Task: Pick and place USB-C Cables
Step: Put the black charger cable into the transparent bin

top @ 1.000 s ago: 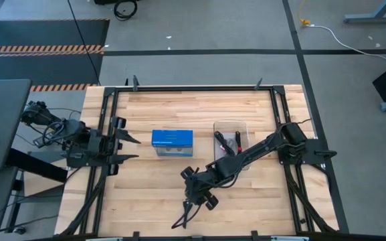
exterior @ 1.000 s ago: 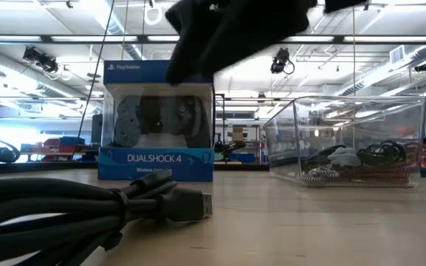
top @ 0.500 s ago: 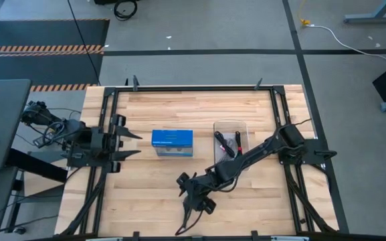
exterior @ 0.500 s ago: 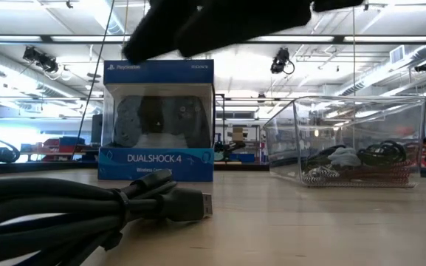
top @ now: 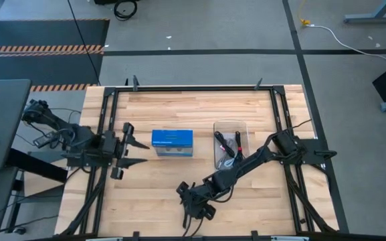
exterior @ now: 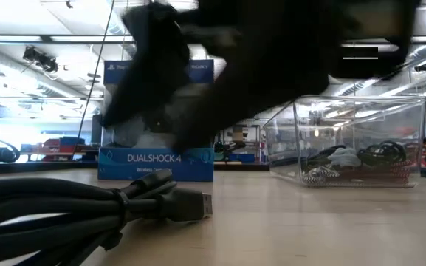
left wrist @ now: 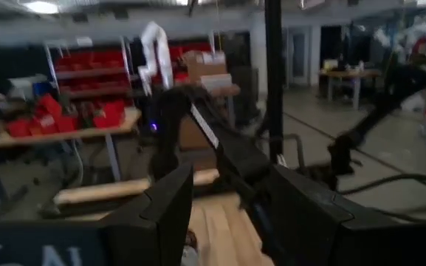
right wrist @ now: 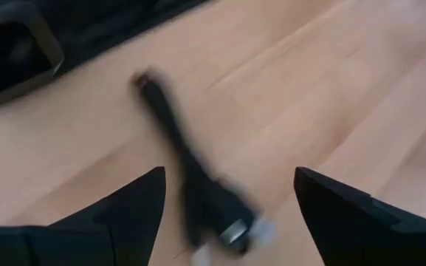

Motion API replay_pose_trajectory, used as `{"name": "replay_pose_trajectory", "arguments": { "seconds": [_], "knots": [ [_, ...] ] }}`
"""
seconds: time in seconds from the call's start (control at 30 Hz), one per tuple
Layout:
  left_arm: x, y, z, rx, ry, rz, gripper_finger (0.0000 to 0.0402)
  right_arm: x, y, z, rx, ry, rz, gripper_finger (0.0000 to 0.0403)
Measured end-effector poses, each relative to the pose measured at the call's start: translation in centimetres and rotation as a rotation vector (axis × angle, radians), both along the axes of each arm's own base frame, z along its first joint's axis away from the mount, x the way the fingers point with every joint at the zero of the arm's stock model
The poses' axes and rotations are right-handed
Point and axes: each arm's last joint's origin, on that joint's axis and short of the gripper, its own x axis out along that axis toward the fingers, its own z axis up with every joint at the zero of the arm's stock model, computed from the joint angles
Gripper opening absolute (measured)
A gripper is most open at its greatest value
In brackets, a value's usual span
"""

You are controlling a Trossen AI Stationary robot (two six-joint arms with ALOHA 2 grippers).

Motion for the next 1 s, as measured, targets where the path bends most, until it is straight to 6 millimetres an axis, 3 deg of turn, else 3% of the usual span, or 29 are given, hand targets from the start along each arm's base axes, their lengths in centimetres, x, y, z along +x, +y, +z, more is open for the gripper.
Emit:
{"name": "replay_pose_trajectory", "arguments": {
  "seconds": [0.27,0.53,1.0],
  "knots": [
    [0.4,-1.4,-0.7,-0.025,0.046,-0.050,0.0188,0.0,1.1,-2.5,-0.019,0.031,0.015,0.0298],
    [0.1,-2.2,-0.7,-0.033,0.042,-0.072,0.0188,0.1,0.9,-2.6,-0.077,0.009,-0.037,0.0271],
    [0.1,-2.3,-0.6,-0.015,0.031,-0.076,0.0188,-0.4,0.9,-2.8,-0.092,0.059,-0.024,0.0099]
  ]
}}
